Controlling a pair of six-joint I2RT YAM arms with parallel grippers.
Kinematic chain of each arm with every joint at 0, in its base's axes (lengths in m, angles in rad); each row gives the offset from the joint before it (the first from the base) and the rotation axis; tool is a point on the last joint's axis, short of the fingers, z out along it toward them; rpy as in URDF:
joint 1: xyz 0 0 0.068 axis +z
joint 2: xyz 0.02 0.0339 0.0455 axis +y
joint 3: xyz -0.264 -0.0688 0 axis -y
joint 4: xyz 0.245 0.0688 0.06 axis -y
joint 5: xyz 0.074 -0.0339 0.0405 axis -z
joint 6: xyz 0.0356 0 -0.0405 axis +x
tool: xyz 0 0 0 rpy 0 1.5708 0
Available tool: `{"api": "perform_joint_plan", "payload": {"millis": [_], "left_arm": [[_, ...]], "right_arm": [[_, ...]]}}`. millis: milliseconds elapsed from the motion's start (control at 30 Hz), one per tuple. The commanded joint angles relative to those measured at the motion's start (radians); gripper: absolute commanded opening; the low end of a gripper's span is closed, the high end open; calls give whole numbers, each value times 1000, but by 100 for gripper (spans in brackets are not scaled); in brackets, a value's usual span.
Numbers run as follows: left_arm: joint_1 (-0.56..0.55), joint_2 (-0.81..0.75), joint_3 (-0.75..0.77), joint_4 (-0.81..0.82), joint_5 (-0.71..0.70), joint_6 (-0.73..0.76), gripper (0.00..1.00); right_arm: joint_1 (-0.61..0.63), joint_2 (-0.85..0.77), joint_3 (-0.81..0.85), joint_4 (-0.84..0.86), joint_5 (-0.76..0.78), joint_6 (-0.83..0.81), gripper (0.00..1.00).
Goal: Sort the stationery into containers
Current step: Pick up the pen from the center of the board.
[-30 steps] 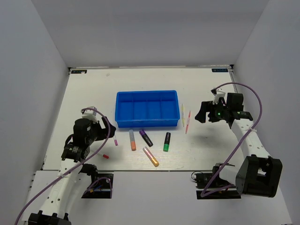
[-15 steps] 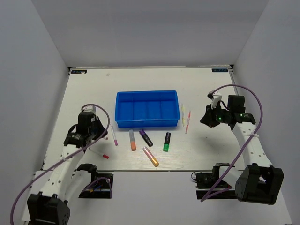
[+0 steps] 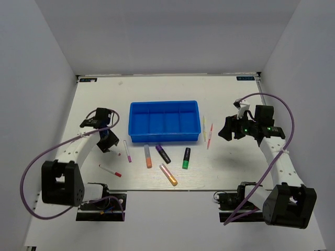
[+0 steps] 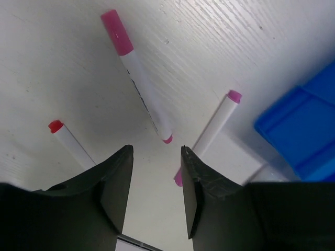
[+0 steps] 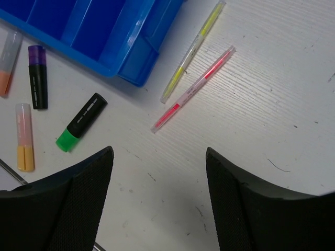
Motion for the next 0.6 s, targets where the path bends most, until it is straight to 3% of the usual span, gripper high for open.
{"api": "perform_joint_plan", "payload": {"millis": [0, 567], "left_arm": [[11, 72, 64, -46, -32, -94, 52], [63, 278, -29, 148, -1, -132, 52]], "right_arm": [[0, -25, -7, 37, -6, 23, 72], [-15, -28, -11, 33, -15, 34, 72]]}}
